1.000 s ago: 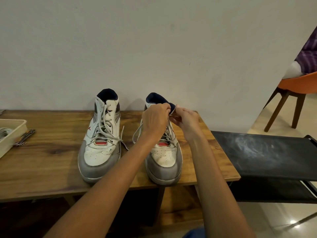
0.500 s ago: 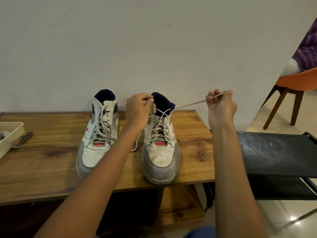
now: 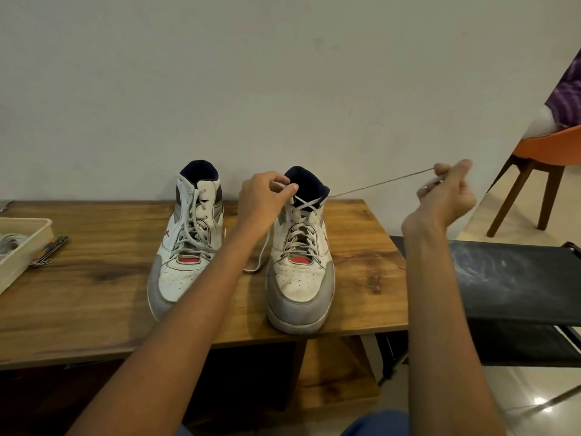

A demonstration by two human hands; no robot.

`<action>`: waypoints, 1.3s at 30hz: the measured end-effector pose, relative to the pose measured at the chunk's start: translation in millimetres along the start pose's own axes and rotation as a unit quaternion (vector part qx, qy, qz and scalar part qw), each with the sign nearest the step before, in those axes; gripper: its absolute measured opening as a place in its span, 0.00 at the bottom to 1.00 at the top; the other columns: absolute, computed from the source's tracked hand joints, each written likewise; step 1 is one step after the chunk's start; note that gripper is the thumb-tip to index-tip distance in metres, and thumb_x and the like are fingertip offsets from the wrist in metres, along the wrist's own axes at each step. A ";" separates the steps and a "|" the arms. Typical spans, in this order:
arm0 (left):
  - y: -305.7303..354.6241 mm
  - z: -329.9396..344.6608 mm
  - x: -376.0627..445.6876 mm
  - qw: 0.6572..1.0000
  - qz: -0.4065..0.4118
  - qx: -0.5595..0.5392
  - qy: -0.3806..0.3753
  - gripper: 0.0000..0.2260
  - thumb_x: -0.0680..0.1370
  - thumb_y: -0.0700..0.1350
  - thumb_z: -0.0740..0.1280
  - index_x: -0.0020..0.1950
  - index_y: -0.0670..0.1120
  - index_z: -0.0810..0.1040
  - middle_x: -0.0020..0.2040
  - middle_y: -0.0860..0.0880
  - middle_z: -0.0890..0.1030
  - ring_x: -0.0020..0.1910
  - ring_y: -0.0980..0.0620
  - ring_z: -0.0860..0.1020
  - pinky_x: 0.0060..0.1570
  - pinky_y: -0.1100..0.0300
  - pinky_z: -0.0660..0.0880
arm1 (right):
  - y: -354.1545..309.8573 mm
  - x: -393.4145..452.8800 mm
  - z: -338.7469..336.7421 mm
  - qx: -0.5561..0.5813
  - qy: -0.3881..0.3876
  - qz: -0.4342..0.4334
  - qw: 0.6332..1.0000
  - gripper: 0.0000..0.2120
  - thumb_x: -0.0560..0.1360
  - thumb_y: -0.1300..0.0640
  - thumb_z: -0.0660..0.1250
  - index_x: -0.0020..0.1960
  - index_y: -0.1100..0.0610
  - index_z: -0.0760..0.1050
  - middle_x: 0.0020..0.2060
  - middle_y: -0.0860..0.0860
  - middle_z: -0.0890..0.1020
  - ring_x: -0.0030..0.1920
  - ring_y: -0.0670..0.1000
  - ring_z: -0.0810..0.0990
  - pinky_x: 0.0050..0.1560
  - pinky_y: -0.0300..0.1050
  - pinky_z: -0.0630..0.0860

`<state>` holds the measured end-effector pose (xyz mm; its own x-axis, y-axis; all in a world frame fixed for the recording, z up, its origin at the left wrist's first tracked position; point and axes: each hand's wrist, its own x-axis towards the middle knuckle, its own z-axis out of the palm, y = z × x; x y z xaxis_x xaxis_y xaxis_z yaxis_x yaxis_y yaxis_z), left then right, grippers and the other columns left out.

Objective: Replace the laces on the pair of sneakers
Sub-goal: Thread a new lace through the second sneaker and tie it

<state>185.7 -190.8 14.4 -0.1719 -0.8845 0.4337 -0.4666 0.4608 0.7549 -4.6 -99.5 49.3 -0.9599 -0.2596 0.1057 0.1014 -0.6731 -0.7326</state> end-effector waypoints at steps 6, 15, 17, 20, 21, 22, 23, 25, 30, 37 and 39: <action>-1.0 0.3 0.2 1.000 0.002 0.001 -0.017 0.11 0.78 0.47 0.64 0.54 0.42 0.79 0.48 0.48 0.81 0.45 0.52 0.78 0.43 0.65 0.71 | 43.3 -15.5 -10.9 -0.654 -0.237 -0.098 0.712 0.23 0.78 0.47 0.62 0.64 0.64 0.68 0.59 0.60 0.71 0.60 0.59 0.71 0.53 0.49 0.69; -13.9 2.1 5.1 0.995 -0.047 -0.032 -0.081 0.07 0.78 0.43 0.66 0.51 0.41 0.80 0.43 0.49 0.79 0.44 0.52 0.77 0.45 0.61 0.71 | 49.3 -33.7 4.5 -0.580 -0.421 -0.135 0.684 0.13 0.75 0.49 0.68 0.51 0.59 0.82 0.48 0.54 0.83 0.48 0.50 0.78 0.44 0.42 0.70; -12.1 3.0 3.9 0.995 -0.047 -0.044 -0.078 0.05 0.77 0.43 0.66 0.49 0.41 0.79 0.42 0.48 0.79 0.42 0.51 0.77 0.46 0.58 0.75 | 53.8 -38.6 6.0 -0.578 -0.411 -0.150 0.689 0.12 0.76 0.50 0.67 0.47 0.59 0.82 0.44 0.53 0.83 0.45 0.50 0.77 0.42 0.42 0.69; -11.3 -0.5 4.5 0.998 -0.039 -0.022 -0.044 0.05 0.77 0.41 0.66 0.47 0.40 0.81 0.42 0.45 0.81 0.39 0.52 0.76 0.46 0.59 0.73 | 55.2 -36.6 4.7 -0.567 -0.392 -0.144 0.710 0.12 0.76 0.51 0.67 0.47 0.60 0.82 0.41 0.52 0.81 0.40 0.48 0.73 0.40 0.41 0.67; -12.5 -2.4 4.7 0.999 -0.039 -0.005 -0.037 0.06 0.77 0.41 0.67 0.47 0.40 0.81 0.42 0.45 0.81 0.39 0.52 0.75 0.46 0.60 0.73 | 55.4 -33.3 1.9 -0.567 -0.380 -0.144 0.717 0.12 0.76 0.51 0.68 0.47 0.59 0.83 0.42 0.52 0.82 0.41 0.47 0.73 0.41 0.42 0.67; -14.3 -4.5 5.8 0.999 -0.039 0.011 -0.032 0.06 0.77 0.41 0.67 0.47 0.39 0.82 0.42 0.45 0.81 0.39 0.53 0.75 0.46 0.60 0.72 | 55.7 -29.9 -0.2 -0.568 -0.368 -0.145 0.722 0.12 0.75 0.51 0.68 0.47 0.59 0.83 0.44 0.52 0.82 0.42 0.47 0.73 0.41 0.42 0.67; -16.5 -6.8 6.8 0.998 -0.041 0.027 -0.030 0.06 0.76 0.41 0.67 0.47 0.39 0.82 0.43 0.45 0.82 0.39 0.53 0.74 0.47 0.60 0.71 | 56.2 -27.6 -2.2 -0.569 -0.359 -0.146 0.725 0.12 0.75 0.51 0.68 0.47 0.59 0.83 0.45 0.53 0.83 0.42 0.47 0.73 0.41 0.42 0.66; -20.1 -9.3 6.7 0.997 -0.048 0.051 -0.027 0.06 0.76 0.41 0.68 0.47 0.39 0.82 0.43 0.44 0.82 0.39 0.53 0.74 0.46 0.60 0.69 | 56.1 -25.7 -4.6 -0.573 -0.351 -0.145 0.726 0.12 0.75 0.51 0.69 0.47 0.60 0.83 0.45 0.53 0.83 0.42 0.47 0.73 0.40 0.41 0.66; -18.7 -8.9 4.1 0.997 -0.025 0.056 -0.040 0.06 0.77 0.41 0.66 0.47 0.40 0.81 0.42 0.48 0.80 0.40 0.53 0.74 0.44 0.61 0.69 | 47.0 -16.5 -6.0 -0.536 -0.429 -0.100 0.720 0.12 0.73 0.53 0.70 0.48 0.62 0.83 0.43 0.56 0.84 0.43 0.52 0.78 0.45 0.45 0.72; -19.5 -15.0 1.7 0.997 -0.025 0.071 0.029 0.06 0.77 0.40 0.66 0.48 0.38 0.81 0.47 0.44 0.82 0.42 0.55 0.73 0.44 0.65 0.67 | 56.7 -16.0 -8.9 -0.532 -0.281 -0.169 0.780 0.09 0.75 0.53 0.69 0.48 0.59 0.83 0.49 0.51 0.83 0.43 0.45 0.74 0.40 0.40 0.67; -19.8 -14.6 -0.1 0.995 -0.031 0.084 0.042 0.06 0.77 0.40 0.66 0.47 0.39 0.81 0.48 0.43 0.83 0.42 0.55 0.73 0.43 0.63 0.67 | 58.8 -15.8 -9.9 -0.540 -0.273 -0.164 0.779 0.10 0.75 0.53 0.69 0.49 0.59 0.83 0.50 0.52 0.83 0.43 0.46 0.74 0.40 0.41 0.67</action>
<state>207.7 -198.7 6.6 -0.0678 -0.8985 0.4337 -0.6136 0.3803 0.6920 14.0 -128.1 -2.1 -0.6039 -0.6509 0.4600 -0.6872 0.1328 -0.7142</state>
